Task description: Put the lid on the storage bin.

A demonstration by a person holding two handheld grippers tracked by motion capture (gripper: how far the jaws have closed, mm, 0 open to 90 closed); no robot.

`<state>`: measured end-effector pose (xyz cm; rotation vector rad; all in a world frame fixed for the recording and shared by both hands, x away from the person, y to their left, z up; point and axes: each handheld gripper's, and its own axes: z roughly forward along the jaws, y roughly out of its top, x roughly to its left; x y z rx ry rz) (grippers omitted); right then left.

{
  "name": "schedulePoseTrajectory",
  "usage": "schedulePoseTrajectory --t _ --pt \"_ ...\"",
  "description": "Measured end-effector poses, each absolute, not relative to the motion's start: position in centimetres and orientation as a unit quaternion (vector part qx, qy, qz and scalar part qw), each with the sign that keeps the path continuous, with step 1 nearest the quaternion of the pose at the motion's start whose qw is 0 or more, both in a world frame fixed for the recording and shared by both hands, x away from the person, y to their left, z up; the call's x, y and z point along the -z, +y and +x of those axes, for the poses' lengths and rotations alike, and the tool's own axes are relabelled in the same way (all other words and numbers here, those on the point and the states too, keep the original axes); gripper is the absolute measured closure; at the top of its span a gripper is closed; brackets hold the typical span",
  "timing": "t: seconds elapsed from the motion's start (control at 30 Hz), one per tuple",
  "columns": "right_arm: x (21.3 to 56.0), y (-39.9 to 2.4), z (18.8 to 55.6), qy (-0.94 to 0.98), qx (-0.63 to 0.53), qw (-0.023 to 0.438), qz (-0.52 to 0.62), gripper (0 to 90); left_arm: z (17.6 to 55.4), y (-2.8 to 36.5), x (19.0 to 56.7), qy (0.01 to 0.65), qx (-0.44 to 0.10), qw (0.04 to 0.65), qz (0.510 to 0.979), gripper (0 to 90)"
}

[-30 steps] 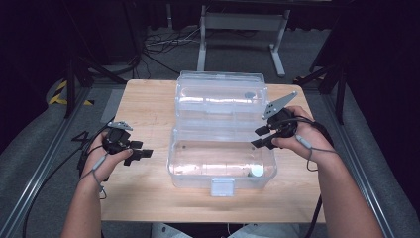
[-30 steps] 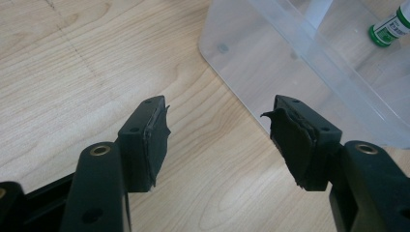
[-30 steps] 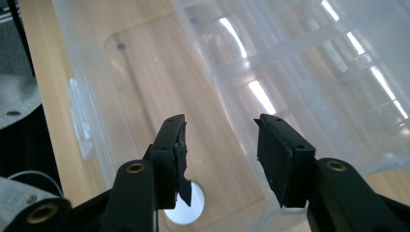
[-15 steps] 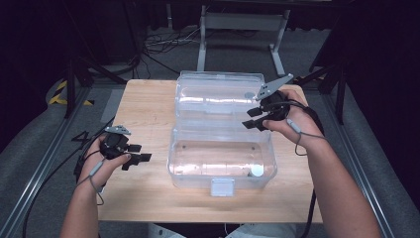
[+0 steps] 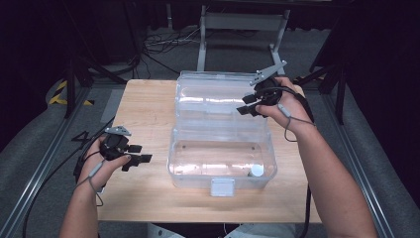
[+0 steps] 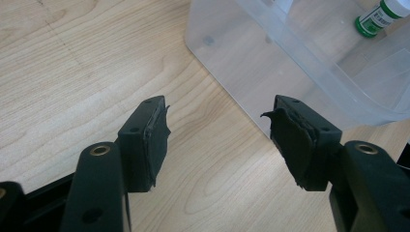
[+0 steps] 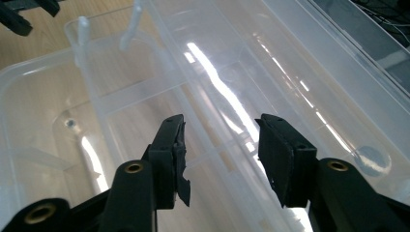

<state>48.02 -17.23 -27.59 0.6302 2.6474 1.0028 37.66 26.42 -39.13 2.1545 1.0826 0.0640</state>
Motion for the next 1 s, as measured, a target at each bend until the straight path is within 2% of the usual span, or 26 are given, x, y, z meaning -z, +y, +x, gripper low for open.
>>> schedulePoseTrajectory --t 0.17,0.4,0.63,1.0 --pt "28.3 -16.9 49.0 0.91 -0.342 0.104 0.212 54.3 37.7 26.4 39.1 0.419 -0.023 0.357 0.835 39.1" --pt "29.0 -16.1 49.5 0.919 -0.326 0.08 0.206 63.1 37.7 26.3 39.1 0.416 -0.023 0.358 0.836 39.1" --pt "29.5 -16.0 49.8 0.919 -0.319 0.088 0.214 74.2 37.7 26.3 39.0 0.414 -0.023 0.358 0.837 39.1" --pt "29.6 -16.0 49.5 0.917 -0.325 0.087 0.215 77.7 37.1 25.7 37.9 0.393 -0.015 0.384 0.836 39.2"
